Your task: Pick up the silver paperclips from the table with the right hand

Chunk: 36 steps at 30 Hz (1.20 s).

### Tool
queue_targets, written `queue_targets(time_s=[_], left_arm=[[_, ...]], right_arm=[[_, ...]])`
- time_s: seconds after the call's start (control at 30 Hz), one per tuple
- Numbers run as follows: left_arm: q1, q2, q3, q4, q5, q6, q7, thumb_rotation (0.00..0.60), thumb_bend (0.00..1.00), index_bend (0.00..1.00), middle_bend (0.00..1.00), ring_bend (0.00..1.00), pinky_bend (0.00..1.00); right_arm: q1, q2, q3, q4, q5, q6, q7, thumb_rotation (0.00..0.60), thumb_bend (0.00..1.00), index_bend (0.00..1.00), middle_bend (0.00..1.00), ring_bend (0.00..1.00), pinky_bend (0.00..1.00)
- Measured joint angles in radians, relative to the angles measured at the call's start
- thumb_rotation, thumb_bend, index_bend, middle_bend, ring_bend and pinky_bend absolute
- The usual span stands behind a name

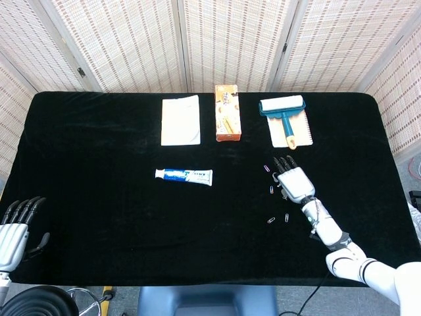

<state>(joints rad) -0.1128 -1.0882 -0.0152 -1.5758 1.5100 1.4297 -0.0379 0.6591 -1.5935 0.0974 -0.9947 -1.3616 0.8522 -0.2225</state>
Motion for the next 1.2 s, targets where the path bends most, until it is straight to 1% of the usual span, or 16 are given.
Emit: queue_targets(time_s=[0.37,1.07,1.2], left_arm=[[-0.003,-0.001,-0.001,0.002,-0.005,-0.006,0.0,0.6,0.46,0.0,0.11,0.1,0.07],[-0.006,0.0,0.0,0.004,-0.007,-0.01,-0.004,0.6,0.46,0.0,0.11,0.1,0.07],[-0.006,0.0,0.001,0.005,-0.004,-0.009,-0.006,0.6,0.46,0.0,0.11,0.1,0.07]], right_arm=[[0.008,-0.024,0.003,0.034,0.015,-0.004,-0.006,0.6,0.41,0.46,0.0,0.0,0.0],[0.013,-0.05,0.002,0.065,0.024,0.001,-0.012,0.6,0.41,0.49,0.0,0.0,0.0],[0.012,-0.052,0.005,0.067,0.028,0.005,-0.017,0.6,0.41,0.55,0.0,0.0,0.0]])
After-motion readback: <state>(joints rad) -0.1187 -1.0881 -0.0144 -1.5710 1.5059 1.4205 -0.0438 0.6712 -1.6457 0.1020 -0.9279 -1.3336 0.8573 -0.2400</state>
